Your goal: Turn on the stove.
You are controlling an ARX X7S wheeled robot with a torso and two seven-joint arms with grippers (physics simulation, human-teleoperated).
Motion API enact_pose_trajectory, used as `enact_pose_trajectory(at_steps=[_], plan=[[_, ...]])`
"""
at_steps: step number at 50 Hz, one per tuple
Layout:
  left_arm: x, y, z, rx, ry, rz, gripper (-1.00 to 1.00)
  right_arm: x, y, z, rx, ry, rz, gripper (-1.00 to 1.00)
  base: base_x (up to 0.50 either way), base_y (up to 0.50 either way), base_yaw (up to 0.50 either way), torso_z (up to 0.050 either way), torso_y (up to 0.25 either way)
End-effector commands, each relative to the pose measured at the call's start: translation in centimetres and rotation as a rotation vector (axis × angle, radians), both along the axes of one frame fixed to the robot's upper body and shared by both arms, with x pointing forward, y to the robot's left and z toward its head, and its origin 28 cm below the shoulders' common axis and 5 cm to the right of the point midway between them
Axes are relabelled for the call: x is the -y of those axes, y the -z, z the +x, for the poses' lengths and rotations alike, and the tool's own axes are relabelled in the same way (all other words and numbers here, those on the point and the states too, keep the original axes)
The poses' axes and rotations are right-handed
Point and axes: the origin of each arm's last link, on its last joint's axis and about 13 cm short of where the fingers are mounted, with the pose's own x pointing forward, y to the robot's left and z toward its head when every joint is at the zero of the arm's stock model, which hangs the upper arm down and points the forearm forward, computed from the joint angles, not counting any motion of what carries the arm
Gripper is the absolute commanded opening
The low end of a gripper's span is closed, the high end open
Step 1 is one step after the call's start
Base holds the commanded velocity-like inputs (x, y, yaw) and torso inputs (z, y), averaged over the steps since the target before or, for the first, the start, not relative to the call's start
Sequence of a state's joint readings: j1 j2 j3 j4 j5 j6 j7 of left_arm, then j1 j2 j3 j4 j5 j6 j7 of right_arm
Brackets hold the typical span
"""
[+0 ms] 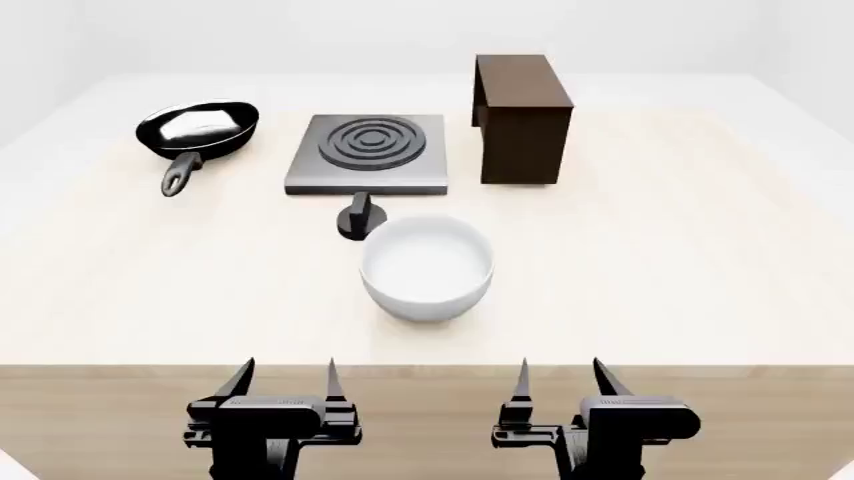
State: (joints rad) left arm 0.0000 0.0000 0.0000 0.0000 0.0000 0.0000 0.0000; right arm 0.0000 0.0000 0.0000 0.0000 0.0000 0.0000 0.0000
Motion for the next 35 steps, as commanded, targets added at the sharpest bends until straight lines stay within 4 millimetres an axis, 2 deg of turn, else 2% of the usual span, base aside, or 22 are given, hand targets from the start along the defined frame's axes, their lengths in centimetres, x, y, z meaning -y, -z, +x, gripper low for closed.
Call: enact_pose_trajectory(at_steps=[1, 13, 35], plan=[[0.01, -0.03, -0.03, 0.000, 0.000, 0.000, 1.00, -0.06, 0.00, -0.03, 0.000, 0.000, 0.000, 1.00, 0.00, 0.00, 0.00, 0.000, 0.000], [-0.01, 0.07, -0.01, -0.002, 0.003, -0.001, 1.00, -0.05, -0.02, -0.12, 0.025, -0.003, -0.003, 1.00, 0.00, 0.05, 0.00, 0.000, 0.000], [0.01, -0.07, -0.03, 0.003, 0.005, 0.002, 1.00, -0.11, -0.18, -0.32, 0.050, -0.013, -0.020, 1.00, 0.00, 0.49, 0.00, 0.000, 0.000]])
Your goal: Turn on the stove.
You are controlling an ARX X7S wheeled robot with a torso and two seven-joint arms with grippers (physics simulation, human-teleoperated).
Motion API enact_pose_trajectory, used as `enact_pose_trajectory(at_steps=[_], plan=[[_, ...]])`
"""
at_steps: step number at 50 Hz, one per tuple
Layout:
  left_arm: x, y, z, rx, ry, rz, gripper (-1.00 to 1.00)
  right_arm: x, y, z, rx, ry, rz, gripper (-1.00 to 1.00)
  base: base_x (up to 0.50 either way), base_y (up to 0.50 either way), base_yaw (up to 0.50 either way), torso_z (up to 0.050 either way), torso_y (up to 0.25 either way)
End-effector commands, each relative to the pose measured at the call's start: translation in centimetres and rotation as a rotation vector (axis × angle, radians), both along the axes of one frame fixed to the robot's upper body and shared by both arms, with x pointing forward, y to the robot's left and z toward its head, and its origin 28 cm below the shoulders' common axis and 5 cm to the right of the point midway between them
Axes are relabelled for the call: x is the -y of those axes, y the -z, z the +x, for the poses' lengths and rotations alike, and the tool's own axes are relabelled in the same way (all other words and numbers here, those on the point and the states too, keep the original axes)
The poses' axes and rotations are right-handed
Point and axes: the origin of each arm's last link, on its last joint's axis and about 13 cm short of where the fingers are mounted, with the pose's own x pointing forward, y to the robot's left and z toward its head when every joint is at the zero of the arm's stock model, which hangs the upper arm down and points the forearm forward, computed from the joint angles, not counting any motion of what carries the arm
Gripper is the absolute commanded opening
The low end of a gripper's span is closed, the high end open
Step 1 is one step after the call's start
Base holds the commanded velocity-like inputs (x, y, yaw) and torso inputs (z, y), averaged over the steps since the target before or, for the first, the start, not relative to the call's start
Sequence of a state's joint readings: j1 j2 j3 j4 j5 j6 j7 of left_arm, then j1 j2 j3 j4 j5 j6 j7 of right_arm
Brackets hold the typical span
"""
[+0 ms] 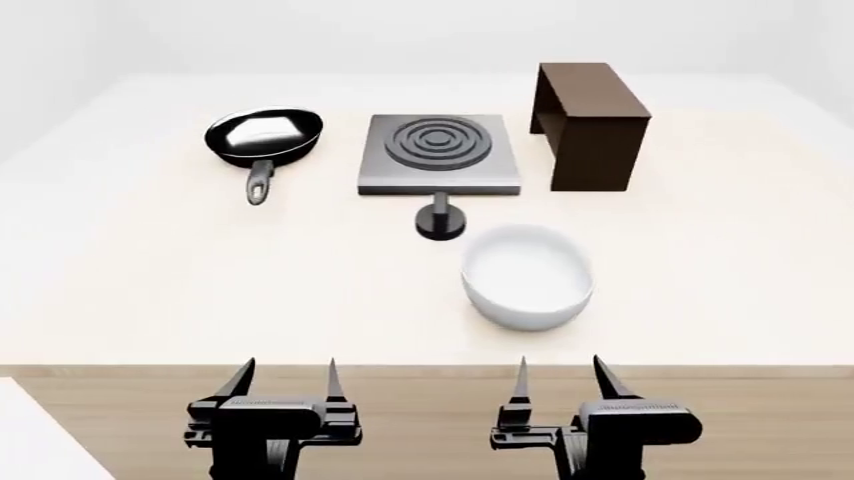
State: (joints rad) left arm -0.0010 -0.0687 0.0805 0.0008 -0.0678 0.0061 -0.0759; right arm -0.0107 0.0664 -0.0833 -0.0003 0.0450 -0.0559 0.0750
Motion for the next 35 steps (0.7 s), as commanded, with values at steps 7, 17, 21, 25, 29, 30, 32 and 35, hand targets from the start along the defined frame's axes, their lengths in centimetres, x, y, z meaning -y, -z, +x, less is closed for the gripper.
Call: enact_pose_trajectory(at_steps=[7, 17, 21, 25, 29, 30, 32, 35], plan=[[0.00, 0.04, -0.02, 0.001, 0.002, 0.002, 1.00, -0.03, -0.03, -0.06, 0.010, -0.007, -0.007, 1.00, 0.00, 0.50, 0.00, 0.000, 0.000], [0.01, 0.03, 0.00, 0.000, 0.001, 0.002, 1.00, -0.02, -0.10, -0.12, 0.011, -0.006, -0.005, 1.00, 0.00, 0.50, 0.00, 0.000, 0.000], [-0.01, 0.02, -0.04, 0.001, 0.001, 0.002, 1.00, -0.05, -0.05, -0.10, 0.010, -0.007, -0.006, 1.00, 0.00, 0.50, 0.00, 0.000, 0.000], [0.00, 0.00, -0.03, 0.001, 0.002, 0.001, 1.00, -0.04, -0.02, -0.08, 0.009, -0.007, -0.006, 1.00, 0.00, 0.50, 0.00, 0.000, 0.000], [0.03, -0.02, -0.06, 0.001, 0.003, 0.003, 1.00, -0.05, -0.02, -0.12, 0.008, -0.011, -0.005, 1.00, 0.00, 0.50, 0.00, 0.000, 0.000], [0.00, 0.03, -0.03, 0.000, 0.003, 0.002, 1.00, -0.06, -0.01, -0.11, 0.007, -0.012, -0.005, 1.00, 0.00, 0.50, 0.00, 0.000, 0.000], [0.01, 0.01, -0.06, 0.001, 0.003, 0.002, 1.00, -0.08, -0.01, -0.13, 0.007, -0.015, -0.006, 1.00, 0.00, 0.50, 0.00, 0.000, 0.000], [0.02, 0.03, -0.06, 0.001, 0.004, 0.003, 1.00, -0.07, -0.01, -0.11, 0.006, -0.014, -0.006, 1.00, 0.00, 0.50, 0.00, 0.000, 0.000]])
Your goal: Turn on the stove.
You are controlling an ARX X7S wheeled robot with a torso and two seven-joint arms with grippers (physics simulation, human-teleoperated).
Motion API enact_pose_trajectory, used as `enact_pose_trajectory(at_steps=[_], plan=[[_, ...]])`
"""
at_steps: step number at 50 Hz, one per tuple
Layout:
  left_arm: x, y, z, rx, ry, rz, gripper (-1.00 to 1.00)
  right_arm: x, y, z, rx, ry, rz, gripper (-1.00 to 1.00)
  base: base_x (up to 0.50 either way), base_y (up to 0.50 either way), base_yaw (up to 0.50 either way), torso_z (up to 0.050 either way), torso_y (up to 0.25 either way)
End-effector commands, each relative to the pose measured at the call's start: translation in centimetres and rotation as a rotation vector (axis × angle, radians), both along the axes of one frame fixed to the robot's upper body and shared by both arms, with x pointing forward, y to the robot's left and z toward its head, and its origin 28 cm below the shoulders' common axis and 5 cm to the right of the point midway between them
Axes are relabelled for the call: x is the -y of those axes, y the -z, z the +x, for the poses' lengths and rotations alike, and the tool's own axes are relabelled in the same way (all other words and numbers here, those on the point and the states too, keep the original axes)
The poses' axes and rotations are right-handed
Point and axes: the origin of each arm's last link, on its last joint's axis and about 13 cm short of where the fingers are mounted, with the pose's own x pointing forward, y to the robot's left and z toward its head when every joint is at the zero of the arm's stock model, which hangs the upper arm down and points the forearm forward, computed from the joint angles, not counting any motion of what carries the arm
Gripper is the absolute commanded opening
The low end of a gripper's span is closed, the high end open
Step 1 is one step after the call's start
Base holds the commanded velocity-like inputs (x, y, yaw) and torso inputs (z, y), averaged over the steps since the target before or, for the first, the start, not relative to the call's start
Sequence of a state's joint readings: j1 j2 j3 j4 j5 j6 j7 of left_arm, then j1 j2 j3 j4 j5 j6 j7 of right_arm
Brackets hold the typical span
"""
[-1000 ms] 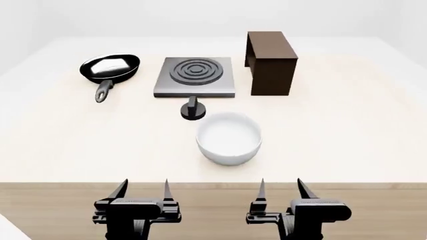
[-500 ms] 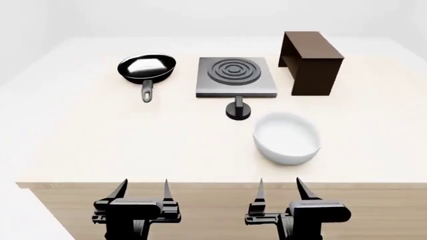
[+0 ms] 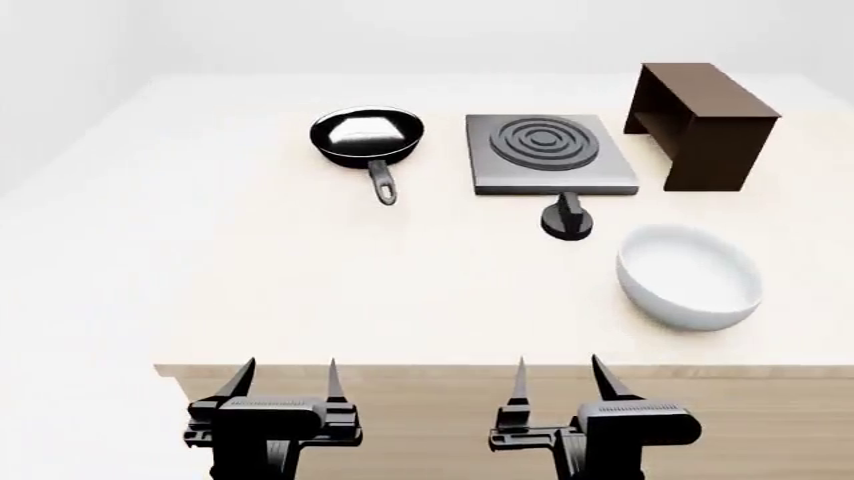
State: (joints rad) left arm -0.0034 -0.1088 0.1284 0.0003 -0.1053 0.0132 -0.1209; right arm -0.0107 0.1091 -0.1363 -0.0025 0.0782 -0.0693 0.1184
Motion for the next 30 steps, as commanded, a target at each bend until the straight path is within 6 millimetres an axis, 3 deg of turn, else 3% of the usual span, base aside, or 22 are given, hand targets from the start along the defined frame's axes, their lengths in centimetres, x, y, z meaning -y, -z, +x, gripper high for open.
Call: enact_pose_trajectory(at_steps=[1, 8, 18, 30], plan=[[0.01, 0.00, 0.00, 0.000, 0.001, 0.001, 1.00, -0.02, 0.02, -0.01, -0.002, -0.004, -0.001, 1.00, 0.00, 0.50, 0.00, 0.000, 0.000], [0.03, 0.03, -0.04, 0.001, 0.002, 0.000, 1.00, -0.01, -0.03, -0.02, -0.001, 0.003, 0.000, 1.00, 0.00, 0.47, 0.00, 0.000, 0.000], [0.03, -0.09, -0.07, 0.002, 0.003, -0.001, 1.00, 0.01, -0.13, -0.01, -0.001, -0.001, 0.011, 1.00, 0.01, 0.02, 0.00, 0.000, 0.000], [0.03, -0.06, -0.04, 0.003, 0.003, 0.000, 1.00, 0.05, -0.13, 0.02, -0.002, 0.002, 0.015, 1.00, 0.46, 0.00, 0.00, 0.000, 0.000]])
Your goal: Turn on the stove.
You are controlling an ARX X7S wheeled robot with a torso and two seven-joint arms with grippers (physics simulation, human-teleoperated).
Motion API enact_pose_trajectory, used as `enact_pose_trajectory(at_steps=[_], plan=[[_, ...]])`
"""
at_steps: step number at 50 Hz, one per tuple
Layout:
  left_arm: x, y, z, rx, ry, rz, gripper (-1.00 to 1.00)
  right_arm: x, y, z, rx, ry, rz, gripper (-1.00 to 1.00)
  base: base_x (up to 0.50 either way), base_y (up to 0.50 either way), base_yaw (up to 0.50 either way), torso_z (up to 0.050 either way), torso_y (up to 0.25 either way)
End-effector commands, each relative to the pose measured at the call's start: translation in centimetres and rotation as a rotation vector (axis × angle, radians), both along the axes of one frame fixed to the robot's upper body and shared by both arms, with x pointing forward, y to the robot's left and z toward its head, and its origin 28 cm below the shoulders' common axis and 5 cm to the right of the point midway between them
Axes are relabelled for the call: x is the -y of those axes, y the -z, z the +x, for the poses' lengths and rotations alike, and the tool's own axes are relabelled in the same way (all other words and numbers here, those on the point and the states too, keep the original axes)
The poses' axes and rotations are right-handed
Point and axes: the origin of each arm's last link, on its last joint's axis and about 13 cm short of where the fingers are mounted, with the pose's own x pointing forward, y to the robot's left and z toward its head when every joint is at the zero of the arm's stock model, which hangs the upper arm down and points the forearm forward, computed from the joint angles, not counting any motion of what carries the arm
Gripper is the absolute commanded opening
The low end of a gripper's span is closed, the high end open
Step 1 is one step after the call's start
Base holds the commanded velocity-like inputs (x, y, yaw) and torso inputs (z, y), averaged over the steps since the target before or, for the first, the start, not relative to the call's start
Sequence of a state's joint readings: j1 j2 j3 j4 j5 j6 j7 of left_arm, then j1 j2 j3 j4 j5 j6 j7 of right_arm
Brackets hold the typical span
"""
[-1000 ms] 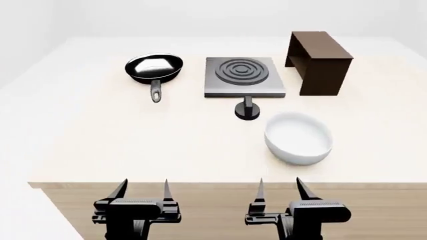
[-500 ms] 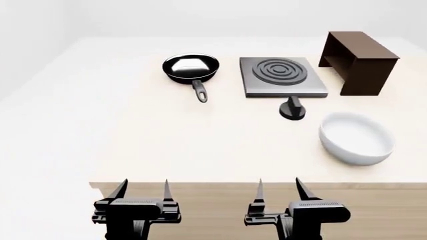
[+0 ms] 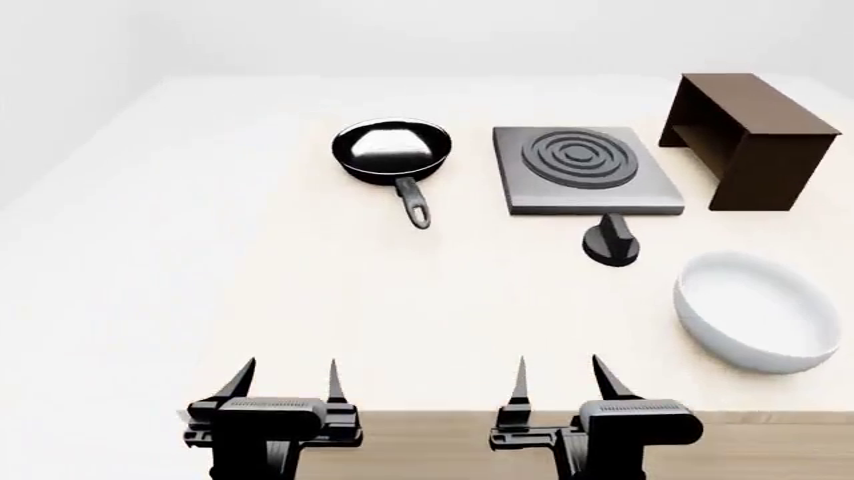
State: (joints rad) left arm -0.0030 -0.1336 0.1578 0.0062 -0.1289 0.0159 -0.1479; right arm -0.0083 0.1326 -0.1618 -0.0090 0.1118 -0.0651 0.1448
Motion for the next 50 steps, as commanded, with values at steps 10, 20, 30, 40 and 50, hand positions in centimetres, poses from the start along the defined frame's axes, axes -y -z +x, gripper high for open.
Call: enact_pose_trajectory(at_steps=[10, 20, 30, 40, 50], plan=[[0.0, -0.1, 0.0, 0.002, 0.002, 0.000, 1.00, 0.0, 0.0, 0.0, 0.000, -0.002, 0.001, 1.00, 0.50, 0.00, 0.00, 0.000, 0.000], [0.0, 0.0, 0.0, 0.003, 0.002, 0.000, 1.00, 0.0, -0.1, -0.1, 0.005, 0.000, 0.000, 1.00, 0.50, 0.00, 0.00, 0.000, 0.000], [0.0, 0.0, 0.0, 0.003, 0.003, 0.002, 1.00, 0.0, -0.1, 0.0, 0.004, 0.005, 0.002, 1.00, 0.49, 0.00, 0.00, 0.000, 0.000], [0.1, 0.1, 0.0, 0.000, 0.003, 0.001, 1.00, 0.0, -0.3, 0.1, 0.006, -0.001, 0.015, 1.00, 0.12, 0.00, 0.00, 0.000, 0.000], [0.0, 0.0, 0.1, -0.004, 0.006, -0.005, 1.00, 2.0, -1.1, 2.1, -0.027, 0.067, 0.052, 1.00, 0.00, 0.00, 0.00, 0.000, 0.000]])
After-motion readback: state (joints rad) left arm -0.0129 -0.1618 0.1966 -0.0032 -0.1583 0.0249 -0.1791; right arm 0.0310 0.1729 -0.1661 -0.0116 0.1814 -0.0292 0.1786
